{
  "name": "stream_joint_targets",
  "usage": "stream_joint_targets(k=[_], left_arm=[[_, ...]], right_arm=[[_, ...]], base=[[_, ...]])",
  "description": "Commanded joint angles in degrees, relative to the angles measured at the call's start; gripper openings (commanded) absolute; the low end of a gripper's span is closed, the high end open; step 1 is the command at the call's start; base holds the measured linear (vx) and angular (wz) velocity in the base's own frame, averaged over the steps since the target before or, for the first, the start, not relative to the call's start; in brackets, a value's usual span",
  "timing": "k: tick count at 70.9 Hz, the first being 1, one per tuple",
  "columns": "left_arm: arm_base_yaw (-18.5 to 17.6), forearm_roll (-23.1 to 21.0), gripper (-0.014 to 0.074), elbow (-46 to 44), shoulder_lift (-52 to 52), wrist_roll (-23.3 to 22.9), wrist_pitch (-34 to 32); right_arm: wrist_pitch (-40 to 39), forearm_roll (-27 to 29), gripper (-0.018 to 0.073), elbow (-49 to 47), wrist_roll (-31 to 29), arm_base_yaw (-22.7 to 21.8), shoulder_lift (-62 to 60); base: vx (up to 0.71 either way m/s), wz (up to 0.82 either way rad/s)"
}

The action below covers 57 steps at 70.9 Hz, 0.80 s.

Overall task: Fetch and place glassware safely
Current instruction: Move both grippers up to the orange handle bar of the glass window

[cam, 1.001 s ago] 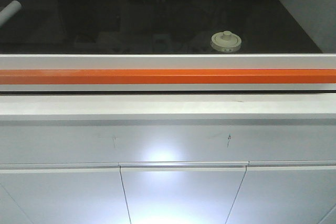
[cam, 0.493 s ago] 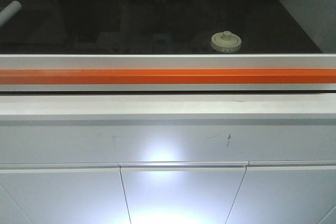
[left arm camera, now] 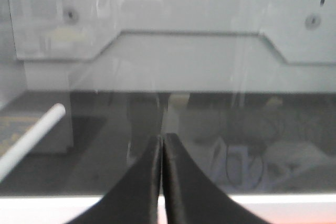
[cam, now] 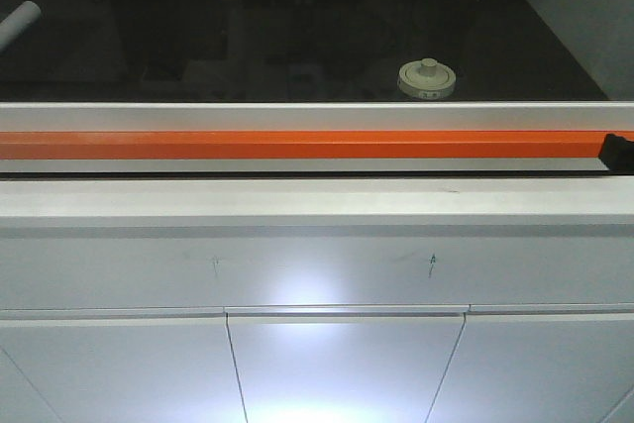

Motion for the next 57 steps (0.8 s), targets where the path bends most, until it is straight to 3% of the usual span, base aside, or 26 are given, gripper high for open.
stream_joint_targets(k=[1, 13, 24, 39, 48, 57], left_arm=[[-0.2, -0.6, -0.0007, -1.9, 0.8, -0.7, -2.7], [-0.2, -0.5, -0.0007, 0.7, 1.5, -0.7, -1.9], [-0.2, 2.1, -0.0007, 8.2, 1.5, -0.2, -11.0], [-0.2, 2.0, -0.0007, 21.0, 3.5, -0.2, -30.2], [-0.2, 2.0, -0.0007, 24.3, 6.7, -0.2, -34.3], [-0.2, 2.0, -0.0007, 24.4, 10.0, -0.2, -36.9]], right_arm=[[-4.6, 1.3, -0.0003, -1.9, 1.5, -0.3, 1.1], [-6.0, 1.5, -0.0003, 0.9, 5.3, -0.3, 1.4], [-16.9, 0.6, -0.0003, 9.0, 5.3, -0.2, 1.4], [-35.6, 0.6, -0.0003, 20.5, 5.3, -0.2, 2.4], [-39.3, -0.1, -0.0001, 23.8, 5.3, -0.2, 6.0], [-44.0, -5.8, -0.0001, 23.6, 5.3, -0.2, 11.1]], base=[[0.00, 0.00], [0.00, 0.00], [0.00, 0.00], [0.00, 0.00], [0.00, 0.00], [0.00, 0.00]])
